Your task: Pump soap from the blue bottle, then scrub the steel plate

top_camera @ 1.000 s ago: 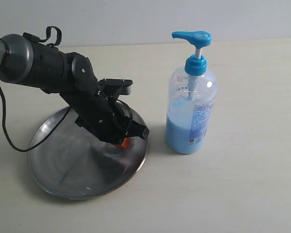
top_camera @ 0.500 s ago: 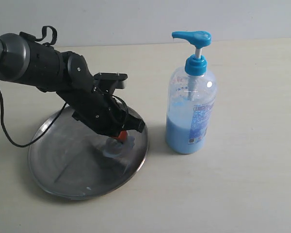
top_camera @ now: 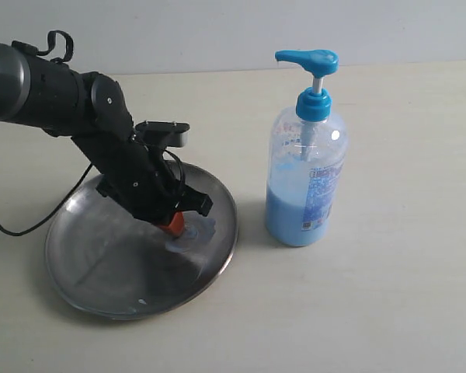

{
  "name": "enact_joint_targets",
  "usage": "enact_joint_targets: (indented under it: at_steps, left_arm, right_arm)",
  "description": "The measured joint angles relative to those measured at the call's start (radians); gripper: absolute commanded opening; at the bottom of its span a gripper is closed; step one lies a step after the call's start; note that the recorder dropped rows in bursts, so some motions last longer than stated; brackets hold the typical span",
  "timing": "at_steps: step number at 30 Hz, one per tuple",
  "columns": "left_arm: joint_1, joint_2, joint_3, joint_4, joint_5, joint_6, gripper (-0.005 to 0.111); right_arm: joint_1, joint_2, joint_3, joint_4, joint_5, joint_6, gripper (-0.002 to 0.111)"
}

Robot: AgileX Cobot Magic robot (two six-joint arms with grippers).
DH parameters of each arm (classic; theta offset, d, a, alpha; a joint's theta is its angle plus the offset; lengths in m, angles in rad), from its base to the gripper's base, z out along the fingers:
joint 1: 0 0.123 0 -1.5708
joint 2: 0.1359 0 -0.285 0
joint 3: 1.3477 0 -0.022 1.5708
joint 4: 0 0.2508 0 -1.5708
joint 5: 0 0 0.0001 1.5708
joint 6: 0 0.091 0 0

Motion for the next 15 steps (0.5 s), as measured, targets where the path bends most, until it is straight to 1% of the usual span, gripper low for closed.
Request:
enact_joint_targets:
  at_steps: [3, 6, 12, 15]
  left_arm:
    - [0.0, -0.001, 0.0, -0.038, 0.044, 0.0, 0.0]
    - [0.0, -0.001, 0.0, -0.065, 0.041, 0.008, 0.0]
    - [-0.005, 0.003, 0.0, -0.1, -0.058, 0.019, 0.0]
    - [-0.005, 0.005, 0.002, -0.133, -0.07, 0.046, 0.0]
  right_arm:
    - [0.0, 0.0, 0.0, 0.0, 0.0, 0.0, 0.0]
    - [0.0, 0.0, 0.0, 0.0, 0.0, 0.0, 0.0]
    - [0.0, 0.0, 0.0, 0.0, 0.0, 0.0, 0.0]
    - [0.0, 0.0, 0.0, 0.0, 0.0, 0.0, 0.0]
